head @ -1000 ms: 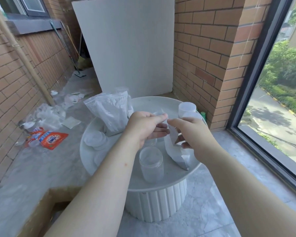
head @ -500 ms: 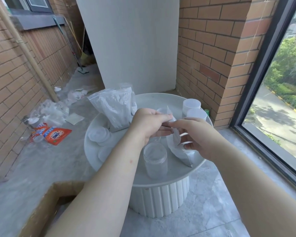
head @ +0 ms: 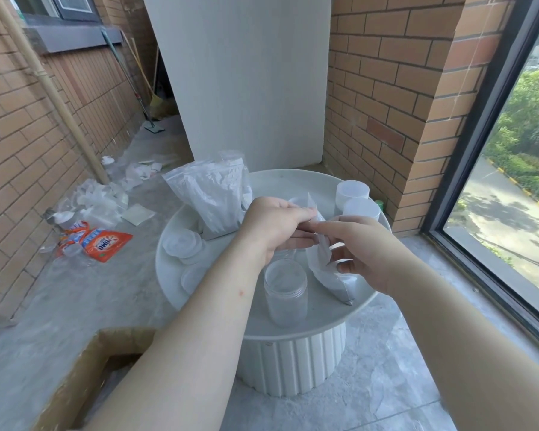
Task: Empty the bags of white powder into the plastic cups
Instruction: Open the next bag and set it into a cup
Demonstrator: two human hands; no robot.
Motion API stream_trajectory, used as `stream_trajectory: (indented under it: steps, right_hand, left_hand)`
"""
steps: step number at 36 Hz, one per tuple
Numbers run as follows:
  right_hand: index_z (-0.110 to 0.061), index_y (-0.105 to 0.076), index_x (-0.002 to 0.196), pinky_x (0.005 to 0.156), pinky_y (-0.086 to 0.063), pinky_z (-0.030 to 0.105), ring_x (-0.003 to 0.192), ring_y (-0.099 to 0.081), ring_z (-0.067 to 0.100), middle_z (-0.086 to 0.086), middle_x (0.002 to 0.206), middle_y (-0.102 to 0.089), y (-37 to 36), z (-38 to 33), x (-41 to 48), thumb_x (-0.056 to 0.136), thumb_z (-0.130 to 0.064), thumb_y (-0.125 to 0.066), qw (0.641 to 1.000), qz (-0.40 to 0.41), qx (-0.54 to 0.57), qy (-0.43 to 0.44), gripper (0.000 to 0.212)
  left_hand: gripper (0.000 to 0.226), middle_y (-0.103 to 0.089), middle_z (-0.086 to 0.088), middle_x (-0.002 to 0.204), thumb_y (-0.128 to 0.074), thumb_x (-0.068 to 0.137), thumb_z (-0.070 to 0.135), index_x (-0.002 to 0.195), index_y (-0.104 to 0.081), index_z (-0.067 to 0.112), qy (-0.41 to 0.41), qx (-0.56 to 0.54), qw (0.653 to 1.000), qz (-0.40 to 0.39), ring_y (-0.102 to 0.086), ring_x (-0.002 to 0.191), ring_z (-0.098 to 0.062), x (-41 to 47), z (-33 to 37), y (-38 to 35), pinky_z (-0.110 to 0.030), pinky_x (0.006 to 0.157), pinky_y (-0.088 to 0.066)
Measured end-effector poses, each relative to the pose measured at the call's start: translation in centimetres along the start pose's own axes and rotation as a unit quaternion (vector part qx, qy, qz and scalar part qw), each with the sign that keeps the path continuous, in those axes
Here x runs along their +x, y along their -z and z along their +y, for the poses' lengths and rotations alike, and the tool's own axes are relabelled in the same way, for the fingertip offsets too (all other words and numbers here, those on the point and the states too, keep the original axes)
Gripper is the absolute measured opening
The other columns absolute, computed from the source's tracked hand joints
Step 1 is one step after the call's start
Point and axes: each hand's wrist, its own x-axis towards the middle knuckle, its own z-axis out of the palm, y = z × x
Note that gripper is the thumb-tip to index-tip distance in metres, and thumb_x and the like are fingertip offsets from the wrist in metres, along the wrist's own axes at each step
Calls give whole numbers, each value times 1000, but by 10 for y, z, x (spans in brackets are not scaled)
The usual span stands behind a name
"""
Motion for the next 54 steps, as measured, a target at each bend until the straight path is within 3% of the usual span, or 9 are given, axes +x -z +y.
stream_trajectory:
  steps: [10,15,24,28,35,39,42,45,54]
  right_hand:
    - [-8,-70,101,56,-43,29,55,-61,17,4,73,-65,2,1,2,88,-27,-76,1000,-24,9,1,24]
    - [-3,-72,107,56,-43,29,56,-60,18,7,79,-64,3,2,2,89,-27,-74,999,-31,17,-5,29]
    - [-11,-71,91,66,-43,35,61,-63,19,3,73,-66,1,3,3,92,-20,-69,999,-7,-35,24,9]
    - [-5,-71,95,62,-40,32,56,-62,15,1,71,-66,-1,4,5,96,-20,-65,995,13,-85,51,16]
    - [3,-67,92,53,-39,26,50,-59,12,-1,61,-60,-6,8,5,99,-20,-58,986,20,-147,80,26]
    - [0,-67,80,52,-40,21,49,-53,12,-1,55,-56,-8,8,3,97,-18,-57,986,40,-130,95,26]
    - [-10,-56,61,50,-38,18,45,-47,10,-4,49,-53,-10,10,3,95,-16,-56,984,70,-119,114,35]
    - [-12,-47,57,40,-31,13,39,-38,6,-10,41,-44,-13,10,3,96,-13,-55,981,107,-104,121,40]
    - [-21,-34,44,36,-22,17,37,-30,7,-13,36,-34,-21,10,1,93,-8,-47,971,174,-80,142,53]
  left_hand:
    - [16,-73,-8,66,-73,88,11,74,-69,4,13,3,1000,-2,-72,62,-22,0,0,1,-29,62,-61]
    - [11,-74,-9,68,-72,88,10,83,-71,0,16,2,1000,-1,-72,61,-22,-1,1,2,-28,60,-60]
    - [6,-69,-15,72,-67,86,3,83,-68,-1,8,33,999,36,-69,55,-22,-1,1,-1,-29,57,-61]
    - [19,-73,-15,74,-78,84,17,84,-70,0,1,36,999,34,-72,60,-23,0,0,-1,-28,57,-59]
    - [13,-74,-20,83,-77,84,8,80,-68,1,-5,41,999,27,-75,71,-30,-1,-3,-1,-35,66,-63]
    - [11,-73,-21,81,-74,86,5,83,-65,-1,9,1,1000,27,-73,64,-27,-2,-4,-1,-34,63,-63]
    - [12,-71,-18,75,-71,89,2,79,-64,0,7,-22,999,43,-71,57,-21,-1,-4,-4,-29,57,-61]
    - [16,-70,-16,71,-69,89,1,74,-64,1,0,-40,997,63,-69,53,-18,0,-5,-9,-28,58,-61]
    - [23,-69,-10,66,-70,90,8,67,-64,10,-36,-23,989,140,-66,60,-23,6,-14,-24,-26,57,-57]
